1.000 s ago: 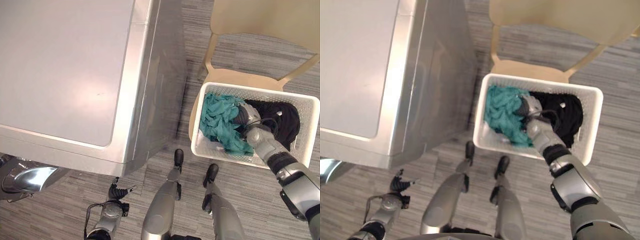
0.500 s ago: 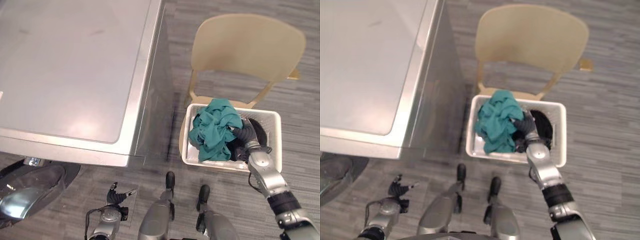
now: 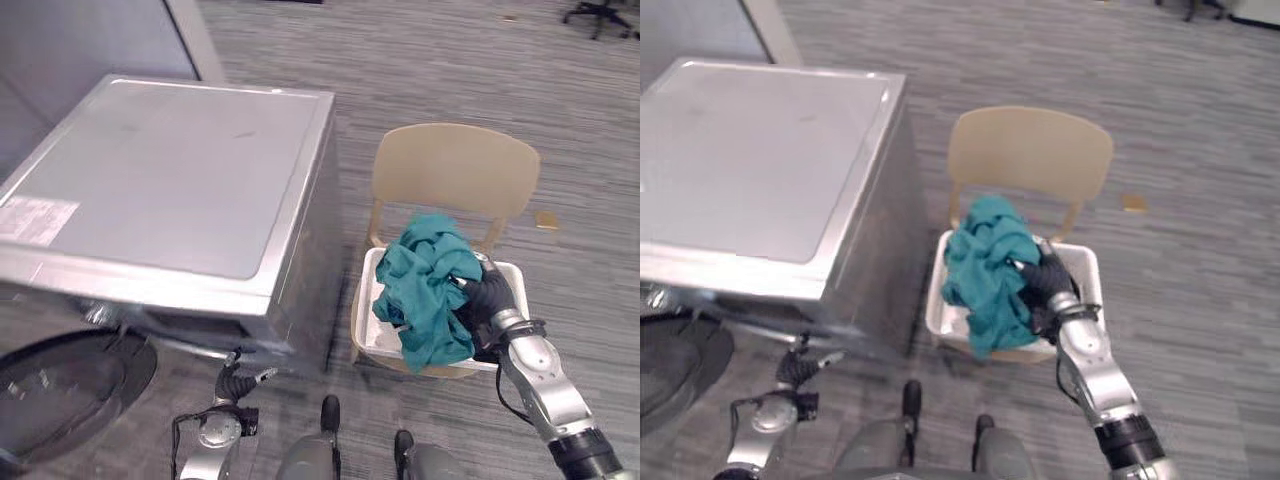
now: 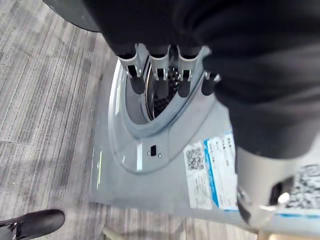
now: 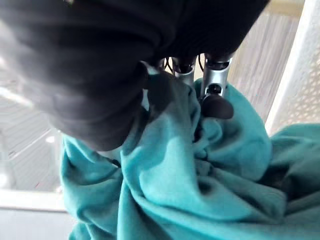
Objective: Grab the laundry basket,head to the washer,open it,put in the laundry and shut it.
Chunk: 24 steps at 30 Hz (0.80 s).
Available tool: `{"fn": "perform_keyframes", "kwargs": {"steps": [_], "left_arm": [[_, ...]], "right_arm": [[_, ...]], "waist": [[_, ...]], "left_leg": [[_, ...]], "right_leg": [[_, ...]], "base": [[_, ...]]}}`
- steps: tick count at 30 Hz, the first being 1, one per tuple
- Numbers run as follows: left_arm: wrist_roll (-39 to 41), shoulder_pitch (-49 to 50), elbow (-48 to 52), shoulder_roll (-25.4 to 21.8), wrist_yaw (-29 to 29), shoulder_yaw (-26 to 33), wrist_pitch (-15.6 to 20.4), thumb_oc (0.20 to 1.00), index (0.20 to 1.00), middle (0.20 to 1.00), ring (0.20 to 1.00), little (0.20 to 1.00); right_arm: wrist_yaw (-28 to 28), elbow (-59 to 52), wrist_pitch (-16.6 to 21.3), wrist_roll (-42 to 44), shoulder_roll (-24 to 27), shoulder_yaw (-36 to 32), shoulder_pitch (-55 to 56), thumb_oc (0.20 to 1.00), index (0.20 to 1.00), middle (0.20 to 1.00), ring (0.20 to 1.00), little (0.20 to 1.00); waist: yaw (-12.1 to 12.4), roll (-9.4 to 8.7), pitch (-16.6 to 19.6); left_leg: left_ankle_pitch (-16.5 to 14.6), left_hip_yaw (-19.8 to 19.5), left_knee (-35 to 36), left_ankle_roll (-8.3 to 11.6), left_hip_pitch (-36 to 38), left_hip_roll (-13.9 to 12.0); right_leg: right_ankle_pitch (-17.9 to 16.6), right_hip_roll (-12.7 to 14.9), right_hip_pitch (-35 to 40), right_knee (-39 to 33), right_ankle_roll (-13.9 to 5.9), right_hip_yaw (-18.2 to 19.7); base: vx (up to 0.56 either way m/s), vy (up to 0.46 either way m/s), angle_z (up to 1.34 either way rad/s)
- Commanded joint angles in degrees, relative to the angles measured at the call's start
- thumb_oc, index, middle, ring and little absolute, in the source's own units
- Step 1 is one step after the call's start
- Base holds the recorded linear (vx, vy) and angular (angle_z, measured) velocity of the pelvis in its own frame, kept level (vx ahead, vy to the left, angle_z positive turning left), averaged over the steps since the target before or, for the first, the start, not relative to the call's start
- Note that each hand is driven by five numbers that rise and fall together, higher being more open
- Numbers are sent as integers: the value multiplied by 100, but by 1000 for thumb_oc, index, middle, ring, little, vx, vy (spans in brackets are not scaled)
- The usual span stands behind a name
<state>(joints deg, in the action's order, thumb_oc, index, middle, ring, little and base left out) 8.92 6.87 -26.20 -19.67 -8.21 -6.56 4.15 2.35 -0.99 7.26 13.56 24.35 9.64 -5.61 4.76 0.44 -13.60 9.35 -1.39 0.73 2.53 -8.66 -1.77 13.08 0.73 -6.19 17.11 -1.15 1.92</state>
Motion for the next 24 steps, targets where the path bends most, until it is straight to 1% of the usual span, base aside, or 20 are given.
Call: {"fn": "perform_keyframes", "kwargs": {"steps": [1, 2, 3, 4, 5, 6, 7, 8, 9, 10, 11, 12, 13, 14, 15, 18, 19, 24], "left_arm": [[228, -59, 219, -329, -27, -78, 284, 1000, 1000, 1000, 1000, 1000], [215, -56, 491, -358, 6, -89, 303, 1000, 1000, 1000, 1000, 1000], [150, -89, 686, -385, 32, -128, 344, 1000, 1000, 1000, 1000, 1000], [-35, -201, 1031, -470, 117, -263, 420, 1000, 1000, 1000, 1000, 1000], [-145, -244, 1167, -524, 169, -330, 442, 1000, 1000, 1000, 1000, 1000], [-145, -245, 1170, -523, 170, -329, 440, 1000, 1000, 1000, 1000, 1000], [-319, -343, 1333, -601, 212, -436, 497, 1000, 1000, 1000, 1000, 1000], [-453, -460, 1509, -692, 246, -547, 569, 1000, 1000, 1000, 1000, 1000], [-508, -521, 1596, -718, 298, -650, 585, 1000, 1000, 1000, 1000, 1000], [-564, -633, 1599, -706, 277, -775, 620, 1000, 1000, 1000, 1000, 1000], [-624, -781, 1611, -739, 281, -928, 646, 1000, 1000, 1000, 1000, 1000], [-832, -924, 1763, -777, 354, -1218, 639, 1000, 1000, 1000, 1000, 1000], [-835, -923, 1764, -775, 352, -1219, 637, 1000, 1000, 1000, 1000, 1000], [-957, -1051, 1813, -797, 310, -1338, 645, 1000, 1000, 1000, 1000, 1000], [-1110, -1274, 1883, -819, 332, -1593, 670, 1000, 1000, 1000, 1000, 1000], [-1171, -1408, 1919, -805, 326, -1760, 668, 1000, 1000, 1000, 1000, 1000], [-1264, -1662, 1900, -788, 332, -2006, 680, 1000, 1000, 1000, 1000, 1000], [-1687, -2596, 1734, -668, 141, -2647, 595, 1000, 1000, 1000, 1000, 1000]], "right_arm": [[95, -352, 451, -91, 49, -114, -368, 200, 200, 200, 200, 200], [119, -348, 442, -112, 89, -114, -403, 200, 200, 200, 200, 200], [155, -330, 429, -187, 156, -110, -448, 200, 200, 200, 200, 200], [210, -279, 394, -220, 222, -62, -495, 200, 200, 200, 200, 200], [198, -294, 381, -206, 215, -37, -485, 200, 200, 200, 200, 200], [197, -294, 381, -206, 216, -38, -487, 200, 200, 200, 200, 200], [171, -312, 393, -175, 205, 3, -480, 200, 200, 200, 200, 200], [149, -342, 401, -162, 204, 39, -487, 200, 200, 200, 200, 200], [127, -362, 392, -146, 175, 92, -496, 200, 200, 200, 200, 200], [104, -353, 399, -120, 141, 179, -575, 200, 200, 200, 200, 200], [85, -287, 392, -102, 100, 288, -657, 200, 200, 200, 200, 200], [52, -258, 368, -60, -1, 396, -749, 200, 200, 200, 200, 200], [52, -254, 370, -61, 0, 397, -750, 200, 200, 200, 200, 200], [54, -182, 381, -24, -69, 501, -831, 200, 200, 200, 200, 200], [74, -133, 377, 77, -193, 635, -899, 200, 200, 200, 200, 200], [66, -119, 376, 112, -278, 783, -1021, 200, 200, 200, 200, 200], [60, -34, 368, 219, -438, 1045, -1216, 200, 200, 200, 200, 200], [-102, 263, 212, 784, -910, 1756, -1628, 200, 200, 200, 200, 200]], "waist": [[185, -124, 261], [160, -83, 237], [122, -54, 184], [-40, -83, 110], [-82, -96, 112], [-85, -82, 126], [-150, -121, 137], [-217, -182, 149], [-261, -214, 179], [-325, -245, 231], [-394, -229, 321], [-485, -150, 536], [-482, -149, 529], [-508, -154, 583], [-540, -178, 687], [-554, -203, 734], [-562, -238, 806], [-574, -336, 876]], "left_leg": [[63, 137, 63, 430, -586, -391], [129, 125, 203, 492, -675, -419], [69, 256, 281, 467, -710, -428], [-209, 685, 134, 311, -594, -465], [-267, 732, -46, 279, -538, -462], [-259, 721, -57, 281, -570, -476], [-442, 737, -352, 244, -495, -427], [-703, 760, -676, 215, -398, -364], [-880, 737, -866, 203, -336, -317], [-1080, 731, -1001, 191, -211, -258], [-1197, 816, -864, 199, 122, -239], [-1138, 959, -398, 180, 435, -263], [-1105, 964, -330, 181, 481, -258], [-1032, 961, -83, 182, 528, -251], [-949, 932, 221, 183, 639, -224], [-914, 934, 365, 175, 738, -207], [-921, 930, 427, 162, 816, -194], [-979, 1000, 427, 122, 918, -182]], "right_leg": [[81, -151, 784, -845, -225, -44], [49, -189, 751, -938, -200, -156], [-1, -169, 708, -1000, -179, -282], [-120, -4, 622, -1037, -197, -563], [-181, 43, 601, -1082, -199, -669], [-204, 27, 584, -1096, -195, -675], [-288, 108, 534, -1143, -203, -797], [-348, 204, 496, -1175, -208, -895], [-399, 256, 482, -1226, -214, -966], [-475, 309, 447, -1283, -212, -1030], [-507, 304, 431, -1313, -235, -1111], [-551, 241, 434, -1449, -299, -1231], [-559, 239, 454, -1466, -300, -1229], [-600, 234, 472, -1503, -329, -1256], [-652, 246, 522, -1590, -348, -1313], [-673, 244, 601, -1639, -374, -1339], [-694, 262, 659, -1648, -399, -1319], [-728, 288, 718, -1597, -442, -1233]], "base": [[-231, -194, 51], [-356, -240, 51], [-481, -156, 77], [-451, -91, 105], [-334, -43, 133], [-190, -27, 125], [-204, -28, 107], [-236, -28, 70], [-184, -4, 82], [-103, 36, 71], [-30, 101, 78], [23, 90, 28], [36, 116, 40], [22, 117, 52], [20, 117, 56], [42, 80, 6], [16, 85, -16], [3, 63, -5]]}}
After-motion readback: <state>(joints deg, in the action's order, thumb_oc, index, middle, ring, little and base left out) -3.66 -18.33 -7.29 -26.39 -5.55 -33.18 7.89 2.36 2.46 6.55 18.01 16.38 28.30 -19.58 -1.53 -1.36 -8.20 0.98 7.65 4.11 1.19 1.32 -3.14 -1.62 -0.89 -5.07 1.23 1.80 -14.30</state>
